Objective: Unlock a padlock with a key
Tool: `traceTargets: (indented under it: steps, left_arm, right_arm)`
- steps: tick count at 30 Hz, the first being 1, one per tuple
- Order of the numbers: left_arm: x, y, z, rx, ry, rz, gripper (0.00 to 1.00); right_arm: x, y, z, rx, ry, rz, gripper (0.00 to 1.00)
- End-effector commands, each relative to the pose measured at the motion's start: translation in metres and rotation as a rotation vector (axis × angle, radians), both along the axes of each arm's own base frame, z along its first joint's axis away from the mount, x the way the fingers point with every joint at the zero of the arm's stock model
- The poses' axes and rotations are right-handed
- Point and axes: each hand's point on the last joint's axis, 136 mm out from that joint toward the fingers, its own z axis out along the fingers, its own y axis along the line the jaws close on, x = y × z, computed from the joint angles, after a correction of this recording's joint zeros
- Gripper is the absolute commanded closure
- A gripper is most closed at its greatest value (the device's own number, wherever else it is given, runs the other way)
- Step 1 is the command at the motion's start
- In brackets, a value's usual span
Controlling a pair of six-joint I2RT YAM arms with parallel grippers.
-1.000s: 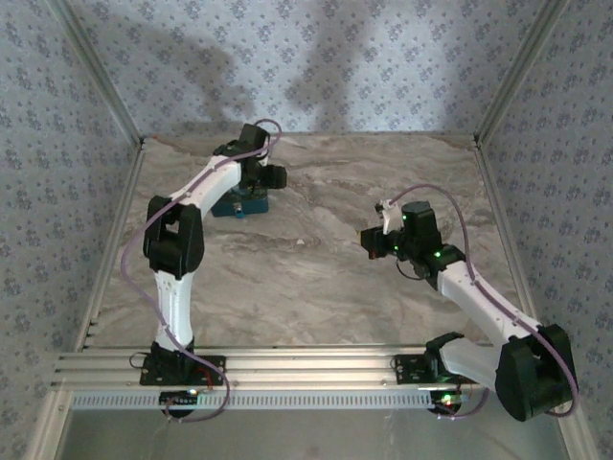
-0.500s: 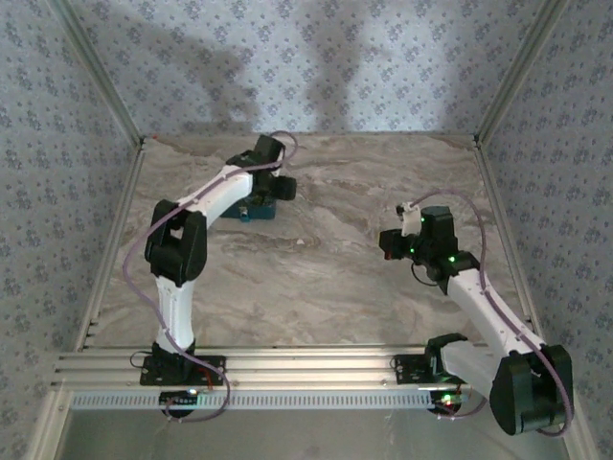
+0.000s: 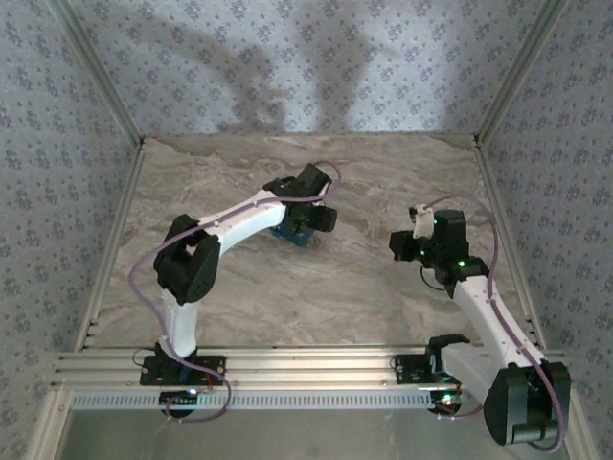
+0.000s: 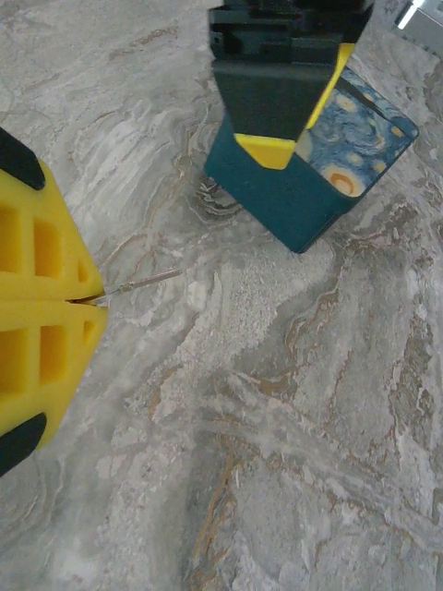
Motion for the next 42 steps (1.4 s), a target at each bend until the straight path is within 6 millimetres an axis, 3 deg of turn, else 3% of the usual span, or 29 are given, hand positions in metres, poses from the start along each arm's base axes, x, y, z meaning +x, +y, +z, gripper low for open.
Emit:
traceTargets:
  steps: [1,4,8,12,16,24,28,34,37,42]
  left_arm:
    - [-0.046,-0.025,-0.028,-0.04,0.164,-0.049,0.21]
    - [-0.056,-0.046,-0.031,-0.074,0.187,-0.087,0.21]
    - [-0.051,-0.064,-0.026,-0.107,0.193,-0.113,0.21]
    - [-0.036,-0.077,-0.007,-0.132,0.147,-0.142,0.21]
    - [-0.023,-0.076,0.022,-0.158,0.098,-0.154,0.2]
    - [-0.021,-0.03,0.083,-0.236,-0.066,-0.125,0.18]
    - [-0.033,0.006,0.093,-0.249,-0.181,-0.104,0.15]
    - [-0.049,0.059,0.072,-0.304,-0.256,-0.015,0.09]
    - [-0.052,0.074,0.057,-0.354,-0.283,0.019,0.07]
    - [-0.057,0.081,0.036,-0.409,-0.353,0.017,0.04]
  right_arm:
    - [-0.009,-0.008,0.0,0.005,0.028,-0.025,1.0]
    - [-0.01,-0.015,0.002,0.006,0.023,-0.049,1.0]
    - [-0.01,-0.016,0.002,0.023,0.018,-0.049,1.0]
    - [-0.01,-0.009,0.001,0.064,0.013,-0.028,1.0]
    - [-0.01,-0.003,-0.002,0.087,0.015,-0.006,1.0]
    - [-0.005,0.027,-0.002,0.141,0.024,0.106,1.0]
    - [0.001,0.053,0.002,0.153,0.026,0.189,1.0]
    - [0.02,0.087,0.004,0.19,0.057,0.251,1.0]
    - [0.033,0.1,0.002,0.217,0.09,0.267,1.0]
    - [0.053,0.116,-0.005,0.237,0.141,0.282,1.0]
